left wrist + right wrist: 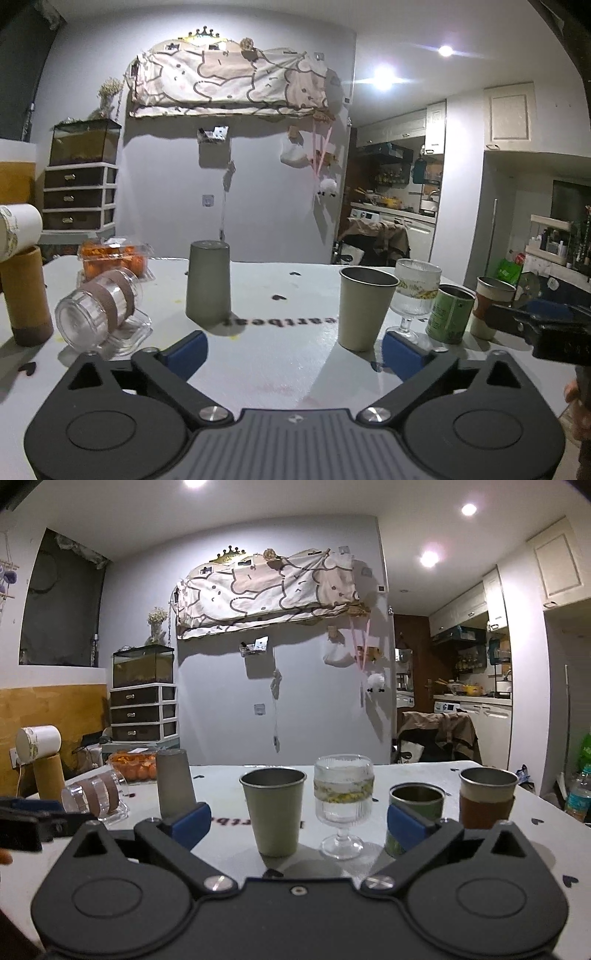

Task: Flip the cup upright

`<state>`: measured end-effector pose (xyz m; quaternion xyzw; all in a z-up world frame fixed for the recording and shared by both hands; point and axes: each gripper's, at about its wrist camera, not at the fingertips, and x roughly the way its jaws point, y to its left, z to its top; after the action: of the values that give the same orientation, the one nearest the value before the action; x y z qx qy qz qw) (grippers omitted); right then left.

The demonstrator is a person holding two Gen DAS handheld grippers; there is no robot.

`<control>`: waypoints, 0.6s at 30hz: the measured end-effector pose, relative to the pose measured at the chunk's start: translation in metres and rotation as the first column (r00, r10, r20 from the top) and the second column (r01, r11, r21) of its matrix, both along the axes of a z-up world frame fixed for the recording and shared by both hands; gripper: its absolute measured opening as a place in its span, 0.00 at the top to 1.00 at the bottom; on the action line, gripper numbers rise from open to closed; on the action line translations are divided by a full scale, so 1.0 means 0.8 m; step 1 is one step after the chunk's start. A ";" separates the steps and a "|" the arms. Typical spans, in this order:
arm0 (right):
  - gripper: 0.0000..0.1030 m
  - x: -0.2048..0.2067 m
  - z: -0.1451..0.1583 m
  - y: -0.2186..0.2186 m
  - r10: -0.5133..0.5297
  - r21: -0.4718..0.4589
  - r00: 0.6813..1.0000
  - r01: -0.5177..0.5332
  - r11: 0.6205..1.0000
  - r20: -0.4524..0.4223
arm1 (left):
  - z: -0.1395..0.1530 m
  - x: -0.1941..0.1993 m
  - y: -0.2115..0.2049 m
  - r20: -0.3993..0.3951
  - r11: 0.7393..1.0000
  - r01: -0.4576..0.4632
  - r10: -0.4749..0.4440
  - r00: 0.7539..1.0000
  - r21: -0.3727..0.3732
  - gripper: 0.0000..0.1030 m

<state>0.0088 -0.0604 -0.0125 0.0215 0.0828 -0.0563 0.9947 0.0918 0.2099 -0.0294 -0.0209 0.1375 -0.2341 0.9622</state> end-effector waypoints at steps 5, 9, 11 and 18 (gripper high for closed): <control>0.00 -0.006 -0.005 0.004 -0.001 0.006 1.000 0.001 1.000 -0.008 | -0.003 -0.002 -0.002 0.002 1.000 -0.024 0.024 1.000 0.016 0.00; 0.00 -0.011 -0.008 0.008 -0.006 -0.008 1.000 0.006 1.000 -0.012 | -0.006 -0.004 -0.003 0.000 0.999 -0.032 0.032 0.999 0.026 0.00; 0.00 -0.011 -0.009 0.009 -0.007 -0.008 1.000 0.007 1.000 -0.012 | -0.007 -0.004 -0.001 -0.005 0.999 -0.036 0.036 0.999 0.024 0.00; 0.00 -0.014 -0.010 0.012 -0.008 -0.016 1.000 0.007 1.000 -0.017 | -0.008 -0.005 -0.001 -0.006 0.998 -0.051 0.051 0.999 0.026 0.00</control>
<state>-0.0023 -0.0509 -0.0202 0.0132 0.0905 -0.0609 0.9939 0.0881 0.2092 -0.0358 -0.0129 0.1432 -0.2078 0.9676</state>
